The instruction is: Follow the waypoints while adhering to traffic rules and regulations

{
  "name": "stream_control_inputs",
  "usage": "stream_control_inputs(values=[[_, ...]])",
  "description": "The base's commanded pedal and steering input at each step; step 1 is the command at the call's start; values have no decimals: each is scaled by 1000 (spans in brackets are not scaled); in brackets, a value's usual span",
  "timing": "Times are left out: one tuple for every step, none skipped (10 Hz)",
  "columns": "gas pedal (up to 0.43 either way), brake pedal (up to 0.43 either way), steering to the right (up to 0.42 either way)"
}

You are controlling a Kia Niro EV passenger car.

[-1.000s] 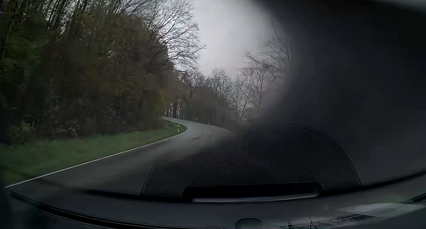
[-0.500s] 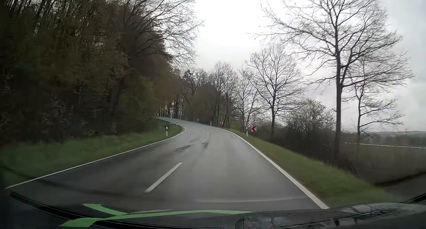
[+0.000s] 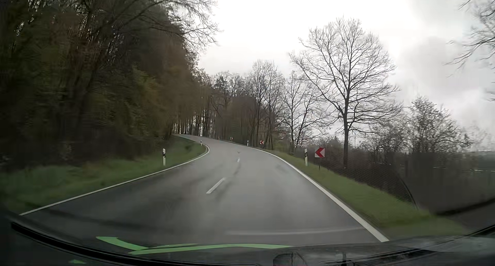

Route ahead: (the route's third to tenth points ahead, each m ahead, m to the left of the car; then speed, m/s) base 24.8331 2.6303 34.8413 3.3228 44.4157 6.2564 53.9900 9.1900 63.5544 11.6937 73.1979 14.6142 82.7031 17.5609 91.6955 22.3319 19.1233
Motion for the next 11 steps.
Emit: stream_control_inputs(values=[[0, 0, -11], [0, 0, -12], [79, 0, -12], [98, 0, -13], [98, 0, -14], [98, 0, -17], [110, 0, -21], [118, 0, -23], [118, 0, -23], [130, 0, -24], [130, 0, -24]])
